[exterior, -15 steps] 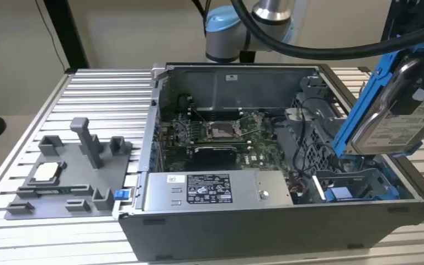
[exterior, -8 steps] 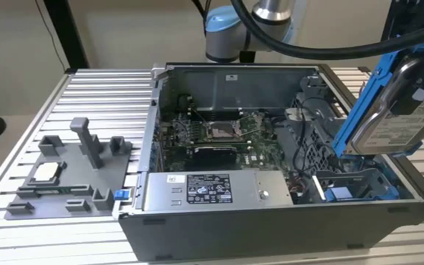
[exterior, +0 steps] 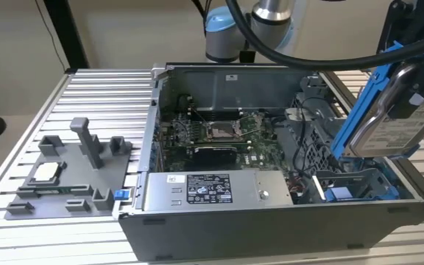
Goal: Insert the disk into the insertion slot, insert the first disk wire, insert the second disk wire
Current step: 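Insert the disk into the insertion slot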
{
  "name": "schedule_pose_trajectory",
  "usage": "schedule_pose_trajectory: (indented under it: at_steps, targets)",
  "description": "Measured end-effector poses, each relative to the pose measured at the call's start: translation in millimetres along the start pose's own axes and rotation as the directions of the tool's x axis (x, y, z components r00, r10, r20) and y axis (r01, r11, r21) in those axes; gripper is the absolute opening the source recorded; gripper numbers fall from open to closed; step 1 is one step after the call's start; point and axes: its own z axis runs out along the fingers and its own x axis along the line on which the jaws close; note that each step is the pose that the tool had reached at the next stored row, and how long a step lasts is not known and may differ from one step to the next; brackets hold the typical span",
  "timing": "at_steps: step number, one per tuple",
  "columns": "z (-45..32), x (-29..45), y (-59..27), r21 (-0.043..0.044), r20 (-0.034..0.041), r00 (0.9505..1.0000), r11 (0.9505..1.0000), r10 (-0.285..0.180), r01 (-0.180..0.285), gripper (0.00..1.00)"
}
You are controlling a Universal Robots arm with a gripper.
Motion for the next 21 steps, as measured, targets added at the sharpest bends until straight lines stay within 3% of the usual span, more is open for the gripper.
schedule_pose_trajectory:
  at_steps: [13, 21]
  targets:
    - [22.4, 0.0, -4.6, 0.0000, 0.0002, 1.0000, 1.0000, 0.001, -0.001, 0.00]
    - [27.6, 0.0, -5.2, 0.0000, 0.0000, 1.0000, 1.0000, 0.001, -0.001, 0.00]
